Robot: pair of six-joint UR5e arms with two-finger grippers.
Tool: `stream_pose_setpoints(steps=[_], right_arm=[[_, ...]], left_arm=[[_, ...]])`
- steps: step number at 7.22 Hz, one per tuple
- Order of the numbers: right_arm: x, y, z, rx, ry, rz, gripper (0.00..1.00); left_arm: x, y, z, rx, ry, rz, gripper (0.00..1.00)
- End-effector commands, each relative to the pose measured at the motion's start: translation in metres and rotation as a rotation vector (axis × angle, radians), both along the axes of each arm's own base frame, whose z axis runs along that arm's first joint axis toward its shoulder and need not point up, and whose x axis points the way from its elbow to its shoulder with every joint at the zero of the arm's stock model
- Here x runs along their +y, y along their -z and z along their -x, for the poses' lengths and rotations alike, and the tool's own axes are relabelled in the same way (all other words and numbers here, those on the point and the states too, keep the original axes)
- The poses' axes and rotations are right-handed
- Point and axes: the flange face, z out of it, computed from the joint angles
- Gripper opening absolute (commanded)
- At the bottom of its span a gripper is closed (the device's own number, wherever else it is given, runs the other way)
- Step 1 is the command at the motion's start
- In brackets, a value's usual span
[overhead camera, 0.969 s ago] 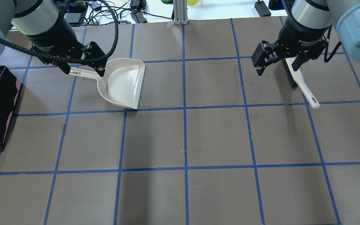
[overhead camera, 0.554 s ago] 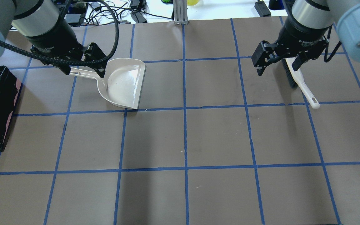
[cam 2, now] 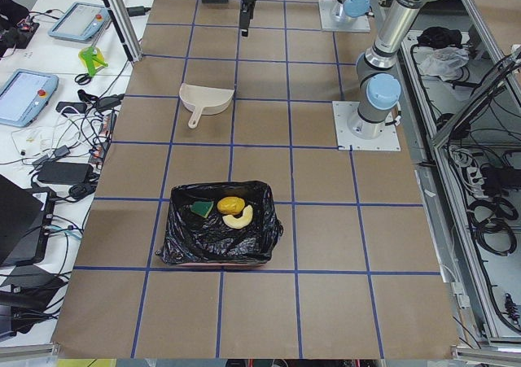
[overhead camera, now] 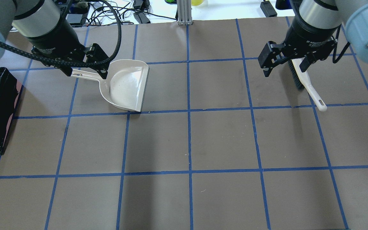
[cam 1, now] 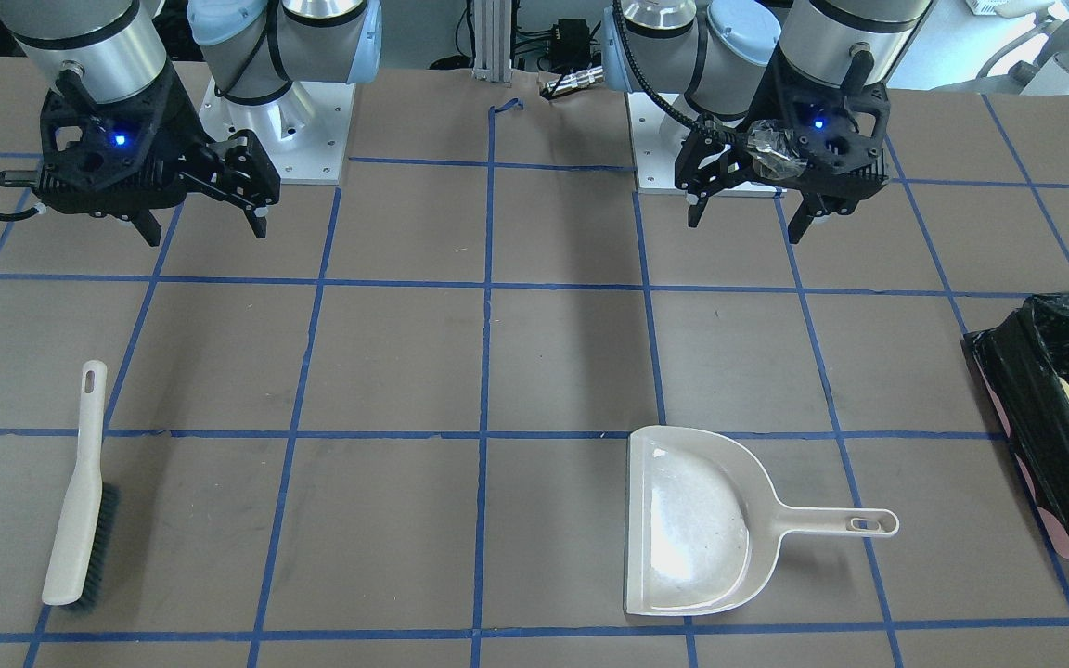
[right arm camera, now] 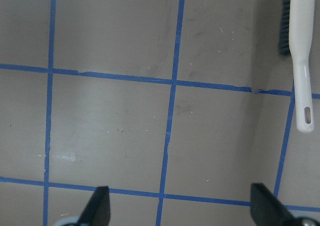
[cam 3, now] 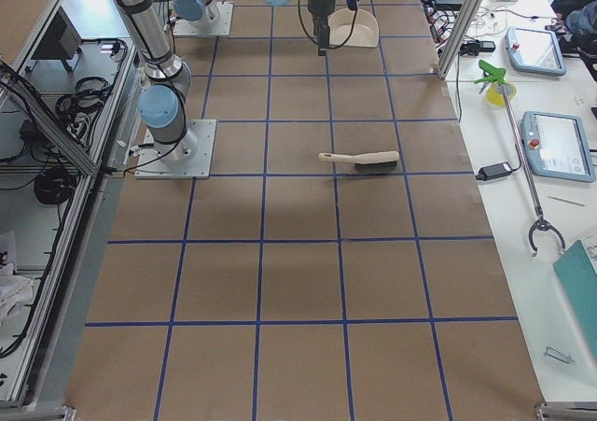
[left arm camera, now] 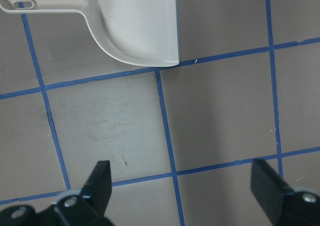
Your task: Sweep and dump trash into bin
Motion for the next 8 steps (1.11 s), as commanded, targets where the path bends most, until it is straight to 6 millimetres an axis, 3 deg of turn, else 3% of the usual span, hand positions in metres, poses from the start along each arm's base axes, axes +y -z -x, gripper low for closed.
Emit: stream_pose_setpoints(steps=[1,8], right_arm=[[-0.0007,0.0020,0.0000,0.000,0.000,-0.005,1.00],[0.0000,0.0065,0.0000,0.000,0.000,-0.032,1.00]], left_arm=[[-0.0006,0.0007,0.0002,0.002,-0.004,-0.001,1.00],[-0.0013,0.0013,0.0002,0.002,-0.004,-0.001,1.00]])
